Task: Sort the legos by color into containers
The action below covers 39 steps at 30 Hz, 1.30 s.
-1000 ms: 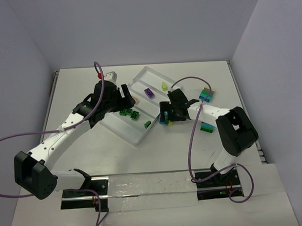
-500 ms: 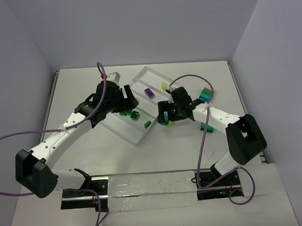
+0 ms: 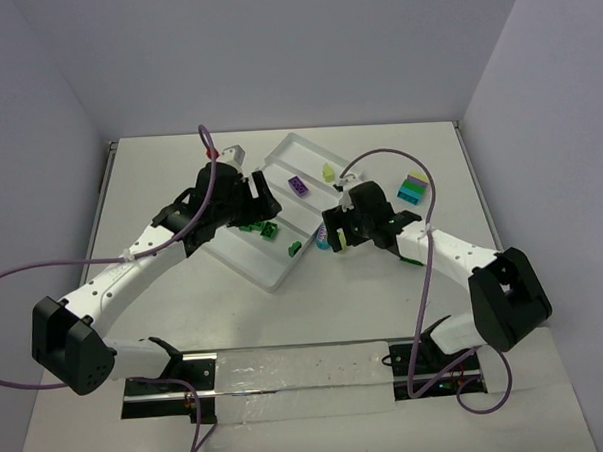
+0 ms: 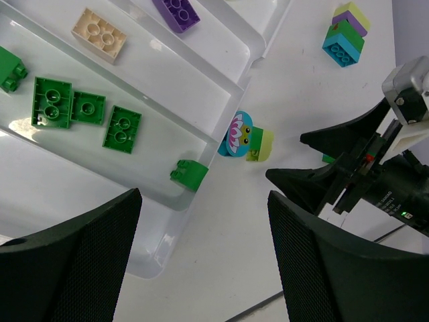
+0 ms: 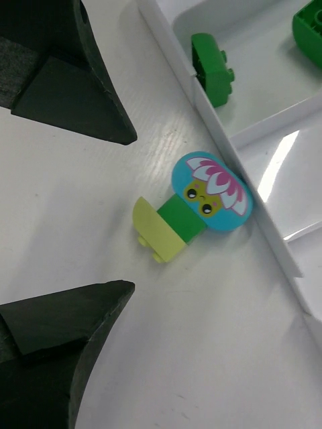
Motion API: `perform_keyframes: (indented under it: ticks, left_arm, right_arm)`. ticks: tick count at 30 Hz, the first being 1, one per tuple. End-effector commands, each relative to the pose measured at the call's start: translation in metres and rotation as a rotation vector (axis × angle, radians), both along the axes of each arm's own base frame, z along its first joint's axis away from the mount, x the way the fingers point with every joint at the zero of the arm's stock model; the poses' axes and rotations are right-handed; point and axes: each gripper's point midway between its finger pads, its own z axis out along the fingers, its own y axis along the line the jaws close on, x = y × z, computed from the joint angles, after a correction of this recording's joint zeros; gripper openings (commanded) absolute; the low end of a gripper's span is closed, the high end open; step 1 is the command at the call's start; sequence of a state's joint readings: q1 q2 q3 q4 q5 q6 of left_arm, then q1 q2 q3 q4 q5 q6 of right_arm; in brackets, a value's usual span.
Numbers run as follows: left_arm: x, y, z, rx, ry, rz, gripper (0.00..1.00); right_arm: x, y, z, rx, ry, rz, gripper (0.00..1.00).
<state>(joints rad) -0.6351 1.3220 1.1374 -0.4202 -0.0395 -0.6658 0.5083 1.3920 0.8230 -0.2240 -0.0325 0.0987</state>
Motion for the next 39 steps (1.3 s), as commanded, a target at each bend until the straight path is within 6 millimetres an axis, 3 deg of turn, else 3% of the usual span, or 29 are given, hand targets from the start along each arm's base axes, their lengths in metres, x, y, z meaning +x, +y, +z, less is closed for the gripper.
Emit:
perform_keyframes:
  ticks: [1,7,15,29,39]
  left_arm:
    - [0.004,-0.015,0.020,-0.047,-0.041,-0.030,0.83]
    - [0.003,-0.017,0.019,-0.042,-0.038,-0.036,0.83]
    - [0.002,-0.018,0.015,-0.027,-0.028,-0.036,0.83]
    - [0.002,-0.025,0.008,-0.020,-0.012,-0.048,0.82]
    - [0.001,-0.025,0.004,-0.009,-0.001,-0.047,0.82]
  right_arm:
    - [0.020,0.001,0.015,-0.024,-0.103,-0.001,0.90]
    - [0.019,0.006,-0.014,-0.076,0.043,0.022,0.86]
    - [0.019,0.011,-0.014,-0.078,-0.042,0.130,0.85]
    - [0.028,0.015,-0.032,-0.119,0.036,0.130,0.85]
    - [0.020,0.023,-0.041,-0.104,0.106,0.181,0.76]
